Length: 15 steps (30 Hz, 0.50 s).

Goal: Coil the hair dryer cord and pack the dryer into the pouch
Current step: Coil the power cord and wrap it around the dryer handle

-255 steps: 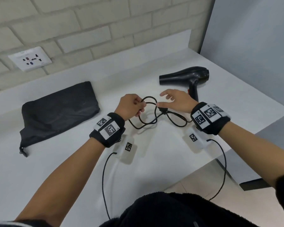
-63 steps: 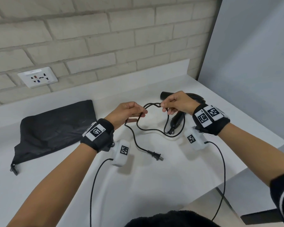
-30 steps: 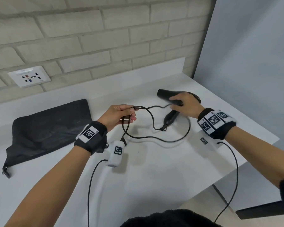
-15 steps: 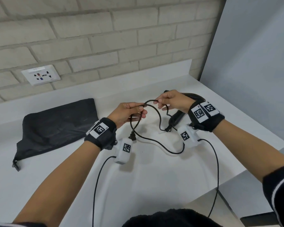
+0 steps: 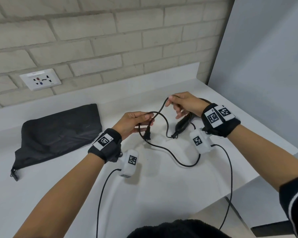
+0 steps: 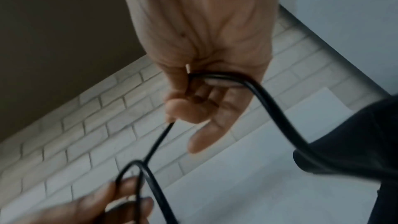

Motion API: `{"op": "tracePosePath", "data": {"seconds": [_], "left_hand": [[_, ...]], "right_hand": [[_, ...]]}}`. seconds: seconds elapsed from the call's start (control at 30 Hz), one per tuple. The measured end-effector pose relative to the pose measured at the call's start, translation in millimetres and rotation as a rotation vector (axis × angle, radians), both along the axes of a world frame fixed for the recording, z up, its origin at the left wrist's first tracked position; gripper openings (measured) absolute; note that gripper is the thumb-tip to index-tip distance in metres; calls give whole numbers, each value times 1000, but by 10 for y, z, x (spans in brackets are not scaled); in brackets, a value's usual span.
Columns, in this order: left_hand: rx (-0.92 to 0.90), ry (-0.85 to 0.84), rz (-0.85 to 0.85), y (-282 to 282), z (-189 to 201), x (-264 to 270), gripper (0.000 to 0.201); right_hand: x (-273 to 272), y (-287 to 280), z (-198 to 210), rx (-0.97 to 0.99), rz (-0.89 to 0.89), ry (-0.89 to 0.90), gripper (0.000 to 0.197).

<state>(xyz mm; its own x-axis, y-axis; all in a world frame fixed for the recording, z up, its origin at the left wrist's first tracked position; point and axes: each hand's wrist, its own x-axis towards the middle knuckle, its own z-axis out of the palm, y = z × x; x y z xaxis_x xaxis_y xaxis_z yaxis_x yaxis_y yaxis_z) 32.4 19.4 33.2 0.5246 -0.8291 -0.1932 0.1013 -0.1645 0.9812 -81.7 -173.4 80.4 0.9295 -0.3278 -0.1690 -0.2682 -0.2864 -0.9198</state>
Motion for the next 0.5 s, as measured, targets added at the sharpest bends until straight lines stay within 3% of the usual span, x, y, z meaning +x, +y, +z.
{"op": "tracePosePath", "data": {"seconds": [0.2,0.37,0.43,0.5], "left_hand": [[47,19,278,173,-166,115,11],[301,-7,382,339,-305,217,10],[463,-198,430,386,-393,269,18],[602,-550,439,371,-423,236,31]], "right_hand": [[-92,-67,24,125,-206,-76,35],[-20,-53,-51,245,-209,21,18],[32,10,-55,255,-176,58,8],[77,95,-58,382,-117,51,13]]}}
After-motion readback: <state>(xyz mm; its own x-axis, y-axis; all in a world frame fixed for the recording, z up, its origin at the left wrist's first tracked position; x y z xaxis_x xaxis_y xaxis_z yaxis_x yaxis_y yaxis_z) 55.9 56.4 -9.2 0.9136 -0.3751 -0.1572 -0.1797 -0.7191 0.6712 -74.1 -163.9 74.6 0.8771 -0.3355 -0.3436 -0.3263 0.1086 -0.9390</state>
